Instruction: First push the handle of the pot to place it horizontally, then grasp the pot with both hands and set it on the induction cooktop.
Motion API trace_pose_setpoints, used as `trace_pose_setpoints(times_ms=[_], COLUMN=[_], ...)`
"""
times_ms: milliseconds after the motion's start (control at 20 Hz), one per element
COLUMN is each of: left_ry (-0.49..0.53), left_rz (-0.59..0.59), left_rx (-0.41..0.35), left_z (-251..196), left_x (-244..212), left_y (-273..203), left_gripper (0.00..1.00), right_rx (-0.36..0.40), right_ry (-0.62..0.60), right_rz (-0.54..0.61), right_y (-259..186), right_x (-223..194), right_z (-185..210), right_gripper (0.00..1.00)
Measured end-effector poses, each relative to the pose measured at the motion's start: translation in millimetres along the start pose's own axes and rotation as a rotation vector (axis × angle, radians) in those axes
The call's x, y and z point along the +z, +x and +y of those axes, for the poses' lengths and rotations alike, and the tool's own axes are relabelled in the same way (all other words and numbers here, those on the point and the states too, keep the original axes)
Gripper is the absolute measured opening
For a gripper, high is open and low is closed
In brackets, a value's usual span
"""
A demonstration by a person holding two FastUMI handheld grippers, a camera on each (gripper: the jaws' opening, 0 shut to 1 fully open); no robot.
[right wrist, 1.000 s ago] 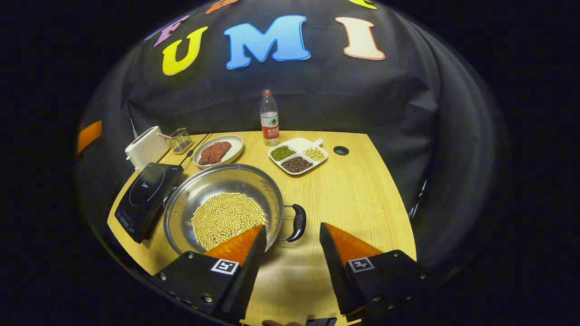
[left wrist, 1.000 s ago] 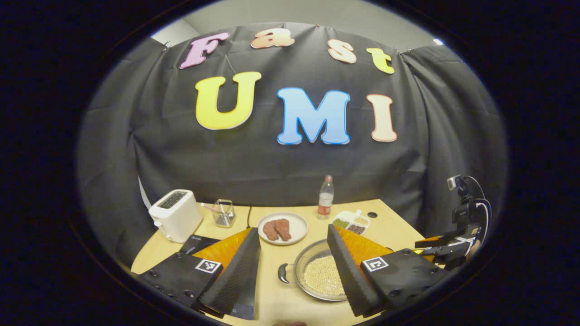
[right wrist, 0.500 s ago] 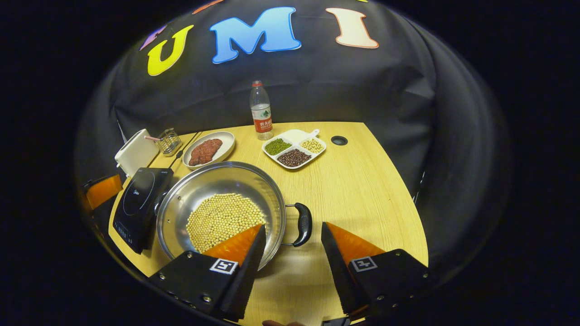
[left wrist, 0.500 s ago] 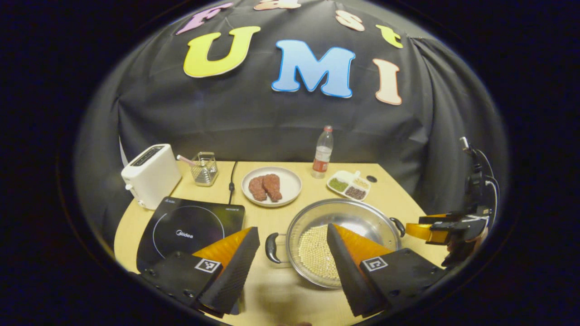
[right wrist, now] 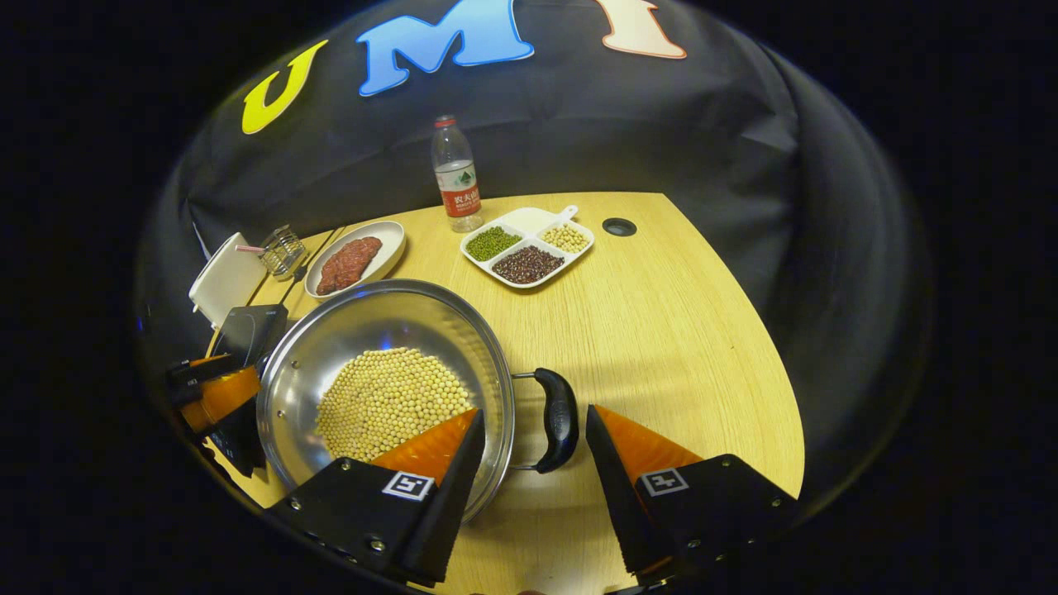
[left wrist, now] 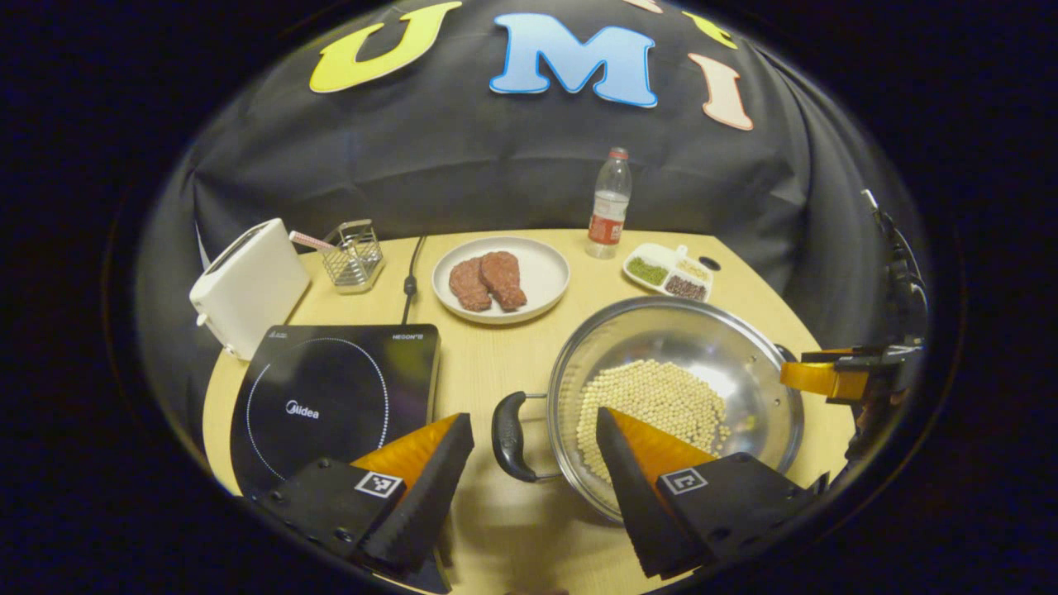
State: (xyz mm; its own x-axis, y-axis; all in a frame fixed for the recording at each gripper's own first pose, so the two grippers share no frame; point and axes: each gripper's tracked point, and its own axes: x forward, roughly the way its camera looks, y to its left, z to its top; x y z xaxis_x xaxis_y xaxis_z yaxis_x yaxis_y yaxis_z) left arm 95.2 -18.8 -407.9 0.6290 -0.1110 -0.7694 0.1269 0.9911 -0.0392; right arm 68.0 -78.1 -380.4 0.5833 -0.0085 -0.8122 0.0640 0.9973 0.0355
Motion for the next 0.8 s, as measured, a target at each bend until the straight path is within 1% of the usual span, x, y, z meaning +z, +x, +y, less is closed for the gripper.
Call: trace_pose_setpoints(times_ms=[100,350,450,500,550,600,650,700,750,800], left_ry=[0.001,0.025,0.029,0.037,0.046,0.042,0.045,0.044,0.039,0.034], left_rz=[0.027,0.059,0.074,0.079,0.089,0.089,0.091,0.091,0.091,0.090], left_rx=[0.000,-0.008,-0.013,-0.008,-0.006,-0.016,-0.016,-0.016,-0.017,-0.015], left_z=[2,1,-1,1,1,-3,-1,-2,-2,-2], left_x=[-8,-15,-18,-19,-22,-21,-22,-22,-21,-20], left_y=[12,36,42,45,46,45,47,47,47,45], left_gripper=[0.99,0.96,0.98,0.90,0.92,0.87,0.72,0.74,0.68,0.67], right_rx=[-0.006,-0.018,-0.023,-0.025,-0.017,-0.011,-0.006,0.002,0.006,0.008], right_ry=[0.005,0.015,0.018,0.016,0.022,0.031,0.043,0.056,0.062,0.055], right_rz=[0.012,0.045,0.063,0.072,0.080,0.079,0.081,0.080,0.081,0.078], right_y=[9,27,32,35,36,36,36,36,33,34], right_x=[-3,-9,-13,-15,-19,-18,-18,-17,-18,-18], right_z=[1,1,0,0,1,1,1,2,2,2], right_gripper=[0.76,0.76,0.76,0.76,0.74,0.62,0.60,0.62,0.58,0.58])
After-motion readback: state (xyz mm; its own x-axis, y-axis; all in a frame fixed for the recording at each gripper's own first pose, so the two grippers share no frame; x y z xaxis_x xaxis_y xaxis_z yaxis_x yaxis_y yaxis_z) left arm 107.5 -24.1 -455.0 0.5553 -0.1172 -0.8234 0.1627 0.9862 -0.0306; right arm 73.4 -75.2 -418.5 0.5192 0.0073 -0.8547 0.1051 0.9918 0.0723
